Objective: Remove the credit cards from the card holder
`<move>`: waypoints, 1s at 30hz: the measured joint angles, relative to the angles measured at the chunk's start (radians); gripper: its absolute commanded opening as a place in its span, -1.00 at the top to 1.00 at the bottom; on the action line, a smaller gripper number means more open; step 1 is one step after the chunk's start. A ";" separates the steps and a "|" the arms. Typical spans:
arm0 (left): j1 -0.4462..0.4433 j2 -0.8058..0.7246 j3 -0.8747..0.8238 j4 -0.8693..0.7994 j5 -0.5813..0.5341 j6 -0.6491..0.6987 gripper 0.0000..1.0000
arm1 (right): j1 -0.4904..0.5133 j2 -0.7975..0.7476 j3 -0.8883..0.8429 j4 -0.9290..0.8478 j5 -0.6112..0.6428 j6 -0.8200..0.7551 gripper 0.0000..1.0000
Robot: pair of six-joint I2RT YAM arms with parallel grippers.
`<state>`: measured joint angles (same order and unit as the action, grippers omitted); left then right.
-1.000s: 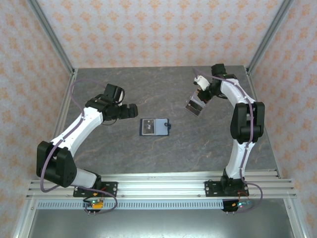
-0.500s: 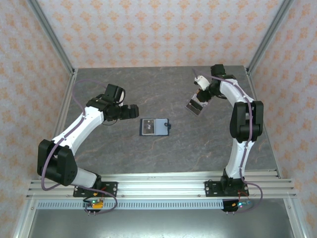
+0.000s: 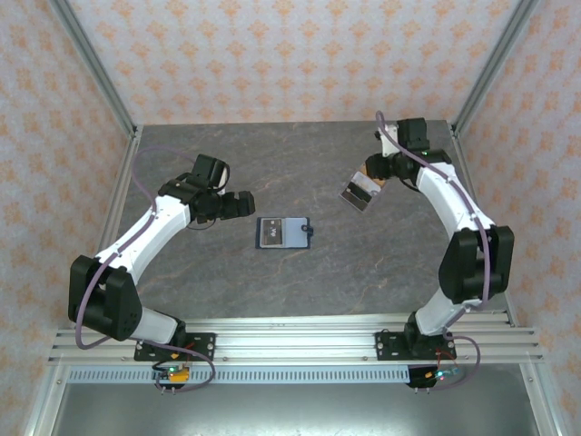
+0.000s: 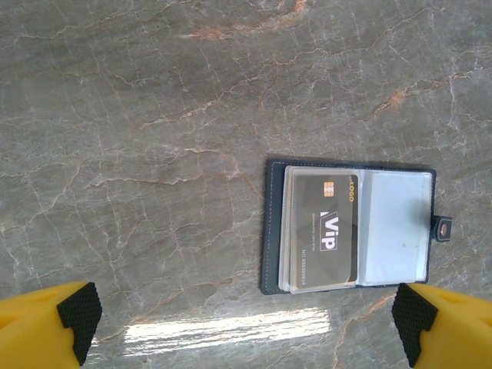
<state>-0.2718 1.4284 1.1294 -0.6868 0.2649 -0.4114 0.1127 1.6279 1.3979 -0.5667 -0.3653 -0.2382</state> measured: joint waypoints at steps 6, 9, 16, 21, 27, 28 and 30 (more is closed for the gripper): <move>0.000 0.000 -0.007 0.003 0.001 -0.014 -1.00 | 0.004 -0.011 -0.087 -0.019 0.071 0.317 -0.08; 0.000 0.000 -0.007 0.004 0.005 -0.018 -1.00 | 0.005 -0.009 -0.151 -0.029 0.098 0.423 -0.04; 0.000 0.000 -0.007 0.011 0.016 -0.018 -1.00 | 0.005 0.083 -0.156 -0.023 0.132 0.557 0.08; 0.000 0.000 -0.007 0.012 0.020 -0.025 -1.00 | 0.005 0.161 -0.127 -0.023 0.155 0.599 0.12; 0.000 0.000 -0.010 0.024 0.040 -0.026 -1.00 | 0.012 0.198 -0.097 -0.021 0.150 0.609 0.13; 0.000 0.000 -0.010 0.025 0.042 -0.026 -1.00 | 0.014 0.200 -0.097 -0.021 0.147 0.609 0.15; 0.000 0.000 -0.010 0.026 0.043 -0.026 -1.00 | 0.021 0.200 -0.097 -0.021 0.140 0.613 0.17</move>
<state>-0.2718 1.4288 1.1191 -0.6609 0.3084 -0.4374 0.1333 1.8278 1.3014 -0.5877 -0.2249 0.3752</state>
